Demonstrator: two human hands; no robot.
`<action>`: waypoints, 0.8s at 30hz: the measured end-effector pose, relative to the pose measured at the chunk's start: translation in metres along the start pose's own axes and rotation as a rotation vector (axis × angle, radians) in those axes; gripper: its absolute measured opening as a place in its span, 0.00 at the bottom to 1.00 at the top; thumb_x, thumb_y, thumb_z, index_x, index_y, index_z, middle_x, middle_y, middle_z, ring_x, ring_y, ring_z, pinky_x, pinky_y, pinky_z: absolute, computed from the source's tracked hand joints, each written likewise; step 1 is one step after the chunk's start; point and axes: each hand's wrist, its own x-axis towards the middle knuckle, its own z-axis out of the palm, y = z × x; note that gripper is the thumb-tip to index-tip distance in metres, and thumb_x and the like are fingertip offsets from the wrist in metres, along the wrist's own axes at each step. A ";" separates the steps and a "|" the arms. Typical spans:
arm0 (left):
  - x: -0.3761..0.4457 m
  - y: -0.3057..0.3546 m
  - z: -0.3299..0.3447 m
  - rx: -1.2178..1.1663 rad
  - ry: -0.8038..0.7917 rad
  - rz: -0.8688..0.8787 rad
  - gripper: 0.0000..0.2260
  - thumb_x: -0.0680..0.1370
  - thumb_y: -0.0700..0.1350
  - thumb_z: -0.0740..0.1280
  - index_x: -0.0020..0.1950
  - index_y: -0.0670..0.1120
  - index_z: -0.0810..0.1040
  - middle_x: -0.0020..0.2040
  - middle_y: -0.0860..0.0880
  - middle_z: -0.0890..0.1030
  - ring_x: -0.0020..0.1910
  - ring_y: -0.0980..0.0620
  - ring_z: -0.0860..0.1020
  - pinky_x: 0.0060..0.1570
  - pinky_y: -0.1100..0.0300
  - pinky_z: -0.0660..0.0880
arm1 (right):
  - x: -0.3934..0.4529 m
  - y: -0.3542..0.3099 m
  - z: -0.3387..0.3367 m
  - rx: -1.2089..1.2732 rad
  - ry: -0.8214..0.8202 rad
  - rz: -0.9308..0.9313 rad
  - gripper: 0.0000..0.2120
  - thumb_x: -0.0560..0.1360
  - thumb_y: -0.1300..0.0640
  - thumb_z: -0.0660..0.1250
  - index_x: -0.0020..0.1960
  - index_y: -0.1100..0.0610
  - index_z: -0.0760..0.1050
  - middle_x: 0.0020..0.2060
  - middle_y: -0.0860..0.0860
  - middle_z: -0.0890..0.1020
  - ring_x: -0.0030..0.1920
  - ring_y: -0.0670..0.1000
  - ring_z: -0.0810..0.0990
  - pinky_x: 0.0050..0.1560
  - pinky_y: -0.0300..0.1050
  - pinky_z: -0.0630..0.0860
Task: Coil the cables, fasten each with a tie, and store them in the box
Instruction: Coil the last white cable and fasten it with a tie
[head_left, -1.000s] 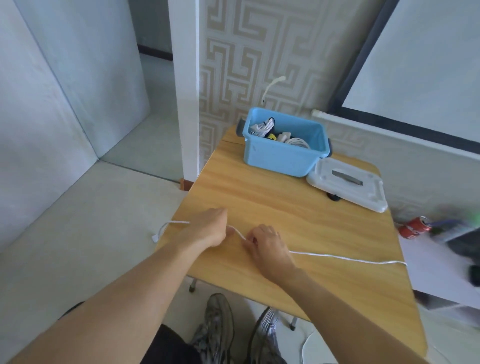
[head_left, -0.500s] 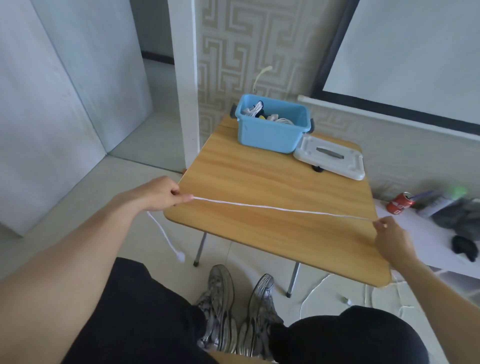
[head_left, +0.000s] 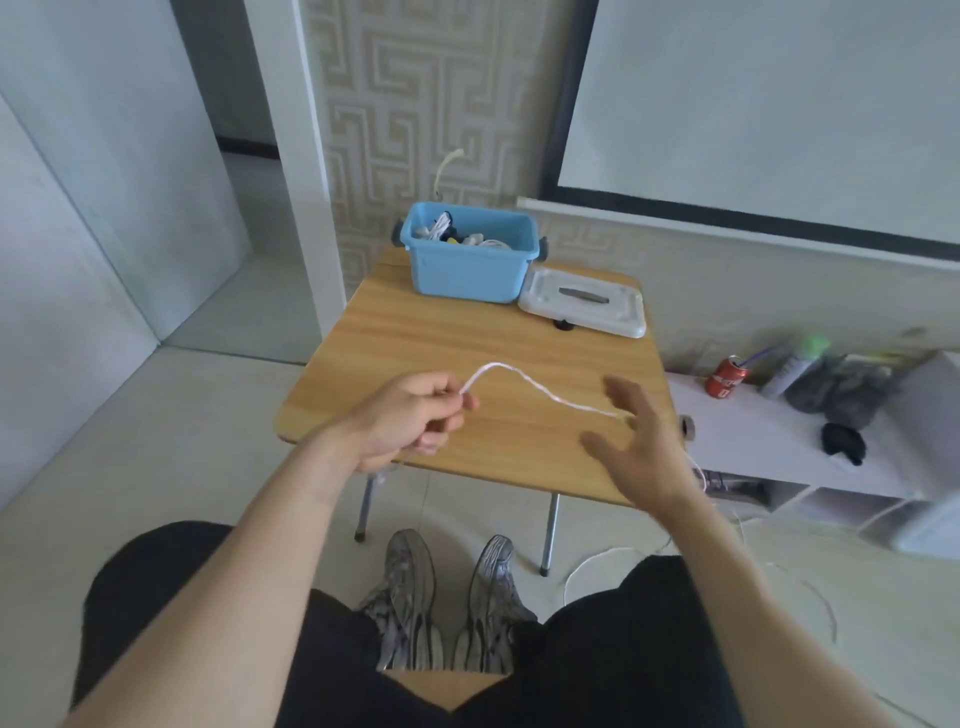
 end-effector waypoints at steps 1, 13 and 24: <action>0.000 -0.004 0.014 0.016 -0.040 0.004 0.08 0.85 0.38 0.56 0.53 0.38 0.74 0.33 0.50 0.70 0.26 0.55 0.63 0.27 0.63 0.58 | -0.013 -0.021 0.012 0.050 -0.069 -0.108 0.30 0.74 0.56 0.75 0.73 0.51 0.69 0.64 0.44 0.77 0.65 0.41 0.74 0.68 0.36 0.67; -0.015 -0.049 0.052 0.056 -0.161 -0.141 0.12 0.85 0.44 0.59 0.48 0.39 0.76 0.27 0.51 0.67 0.25 0.53 0.64 0.30 0.62 0.64 | -0.049 -0.022 0.039 -0.020 -0.008 -0.010 0.06 0.81 0.55 0.66 0.47 0.55 0.80 0.29 0.43 0.74 0.31 0.45 0.73 0.32 0.37 0.66; -0.023 -0.055 0.046 -0.031 -0.040 -0.079 0.14 0.86 0.43 0.55 0.42 0.42 0.71 0.27 0.51 0.61 0.23 0.54 0.56 0.24 0.59 0.52 | -0.044 0.009 0.002 -0.299 0.309 0.357 0.10 0.82 0.54 0.63 0.59 0.57 0.79 0.59 0.58 0.71 0.63 0.61 0.67 0.62 0.52 0.62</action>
